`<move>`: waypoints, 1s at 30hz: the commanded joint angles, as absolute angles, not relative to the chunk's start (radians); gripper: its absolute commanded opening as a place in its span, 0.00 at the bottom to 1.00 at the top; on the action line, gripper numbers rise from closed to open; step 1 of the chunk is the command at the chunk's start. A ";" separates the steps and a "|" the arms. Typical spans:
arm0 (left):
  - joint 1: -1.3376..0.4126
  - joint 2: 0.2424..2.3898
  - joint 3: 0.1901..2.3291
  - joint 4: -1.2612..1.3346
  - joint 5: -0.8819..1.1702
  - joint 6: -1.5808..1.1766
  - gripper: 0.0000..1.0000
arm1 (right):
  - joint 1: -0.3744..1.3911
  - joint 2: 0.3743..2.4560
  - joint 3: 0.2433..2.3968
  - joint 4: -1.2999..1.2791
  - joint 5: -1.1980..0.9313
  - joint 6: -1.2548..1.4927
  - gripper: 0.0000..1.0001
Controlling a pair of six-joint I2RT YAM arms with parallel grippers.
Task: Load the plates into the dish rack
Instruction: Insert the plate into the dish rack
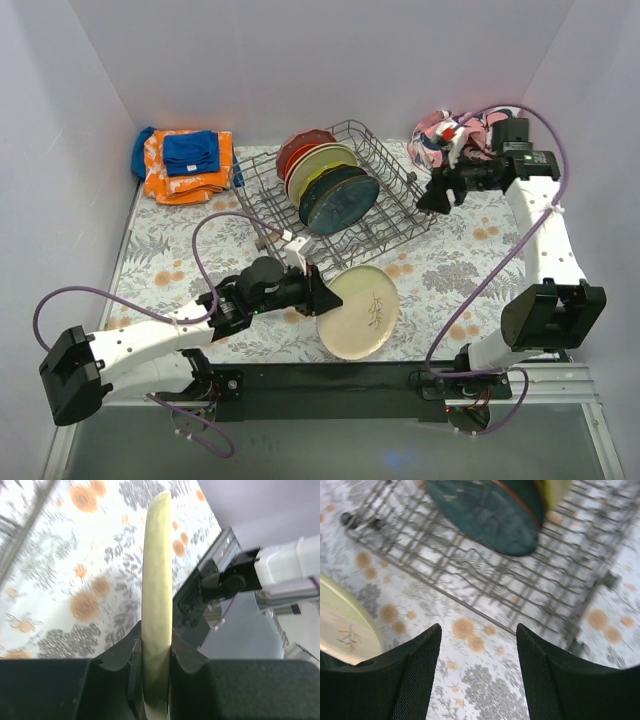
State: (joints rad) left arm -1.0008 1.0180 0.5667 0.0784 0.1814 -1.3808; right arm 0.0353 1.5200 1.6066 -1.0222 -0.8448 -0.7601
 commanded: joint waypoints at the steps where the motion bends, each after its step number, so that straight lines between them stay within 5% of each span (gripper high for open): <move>1: -0.931 0.937 0.724 0.045 0.181 -1.322 0.00 | -0.129 1.450 1.531 -0.876 -0.893 -0.615 0.67; 14: -0.624 1.140 1.121 -0.031 0.388 -1.112 0.00 | -0.163 1.259 1.037 -0.615 -0.933 -0.571 0.68; 30: -0.519 1.454 1.471 -0.083 0.499 -0.781 0.00 | -0.212 1.267 0.931 -0.568 -1.008 -0.607 0.68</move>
State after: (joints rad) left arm -0.5289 1.4563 1.3846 -0.1665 0.4389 -0.8627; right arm -0.2028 1.2747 0.9360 -0.5995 -0.9531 -0.5880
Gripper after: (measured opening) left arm 0.164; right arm 0.685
